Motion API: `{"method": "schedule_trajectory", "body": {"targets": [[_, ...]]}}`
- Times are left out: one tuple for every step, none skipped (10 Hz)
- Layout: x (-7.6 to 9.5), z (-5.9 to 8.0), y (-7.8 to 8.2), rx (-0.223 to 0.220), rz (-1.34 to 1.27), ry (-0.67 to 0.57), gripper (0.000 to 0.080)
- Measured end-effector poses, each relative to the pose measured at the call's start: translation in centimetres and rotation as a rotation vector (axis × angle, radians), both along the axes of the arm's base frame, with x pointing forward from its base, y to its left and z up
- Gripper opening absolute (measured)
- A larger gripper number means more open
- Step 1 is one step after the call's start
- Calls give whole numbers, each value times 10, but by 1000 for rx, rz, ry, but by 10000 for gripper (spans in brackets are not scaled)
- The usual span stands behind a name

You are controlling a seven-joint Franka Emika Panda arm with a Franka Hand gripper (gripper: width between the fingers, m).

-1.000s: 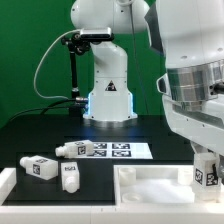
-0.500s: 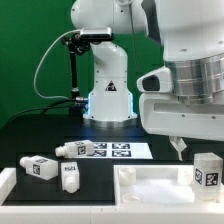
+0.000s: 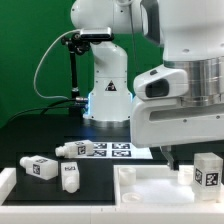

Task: Assemble one leg

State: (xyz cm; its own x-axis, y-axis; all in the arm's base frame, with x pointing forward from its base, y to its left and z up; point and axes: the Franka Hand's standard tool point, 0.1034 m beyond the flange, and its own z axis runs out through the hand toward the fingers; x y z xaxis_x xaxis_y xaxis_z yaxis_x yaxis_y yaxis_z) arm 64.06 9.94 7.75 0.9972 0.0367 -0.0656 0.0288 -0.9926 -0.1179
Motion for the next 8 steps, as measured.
{"method": "schedule_trajectory", "body": {"targets": [[1, -5, 4, -14, 175, -29, 649], [0, -6, 7, -5, 125, -24, 649], [1, -6, 6, -5, 129, -24, 547], [0, -6, 6, -5, 129, -24, 410], [0, -6, 7, -7, 59, -16, 410], [0, -6, 7, -10, 7, -11, 282], [0, -6, 8, -15, -68, -2, 282], [0, -6, 9, -21, -158, 8, 282]]}}
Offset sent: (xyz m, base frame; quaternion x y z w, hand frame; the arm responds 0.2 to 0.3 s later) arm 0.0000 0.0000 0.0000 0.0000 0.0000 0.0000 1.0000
